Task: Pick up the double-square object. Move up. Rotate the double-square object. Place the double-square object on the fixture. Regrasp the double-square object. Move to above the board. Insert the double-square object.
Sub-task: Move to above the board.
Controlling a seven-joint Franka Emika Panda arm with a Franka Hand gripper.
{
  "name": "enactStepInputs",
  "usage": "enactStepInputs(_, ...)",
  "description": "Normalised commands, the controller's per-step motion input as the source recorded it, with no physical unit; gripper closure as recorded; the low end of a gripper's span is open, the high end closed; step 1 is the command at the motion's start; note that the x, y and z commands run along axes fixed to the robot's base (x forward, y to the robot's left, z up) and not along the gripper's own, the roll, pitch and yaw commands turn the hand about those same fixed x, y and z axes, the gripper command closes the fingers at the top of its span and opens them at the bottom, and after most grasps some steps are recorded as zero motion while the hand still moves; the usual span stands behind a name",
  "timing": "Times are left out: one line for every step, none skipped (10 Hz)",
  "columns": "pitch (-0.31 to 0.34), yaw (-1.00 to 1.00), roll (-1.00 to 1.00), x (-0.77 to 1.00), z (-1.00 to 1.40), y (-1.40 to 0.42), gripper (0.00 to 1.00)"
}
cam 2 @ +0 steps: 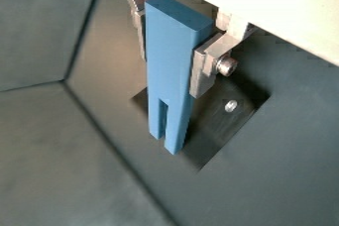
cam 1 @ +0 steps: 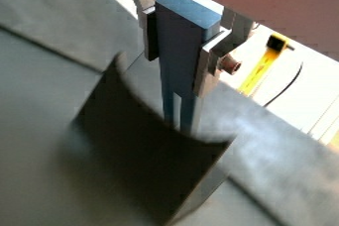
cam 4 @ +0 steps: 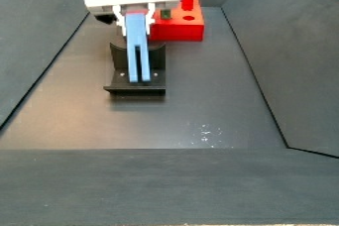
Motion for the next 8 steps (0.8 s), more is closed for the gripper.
enactStepInputs(0.003, -0.06, 0.33, -0.04, 1.00, 0.24, 1.00)
enactStepInputs(0.016, -0.06, 0.20, -0.04, 1.00, 0.23, 1.00)
enactStepInputs(0.021, -0.05, 0.13, -0.04, 1.00, 0.22, 1.00)
enactStepInputs(0.036, -0.04, 0.06, -0.05, 1.00, 0.21, 1.00)
enactStepInputs(0.046, -0.03, 0.04, -0.05, 1.00, 0.20, 1.00)
enactStepInputs(0.057, -0.02, 0.01, -0.05, 1.00, 0.18, 1.00)
enactStepInputs(0.062, -0.01, 0.00, -0.06, 1.00, 0.17, 1.00)
enactStepInputs(0.063, 0.01, -0.02, -0.06, 1.00, 0.15, 1.00)
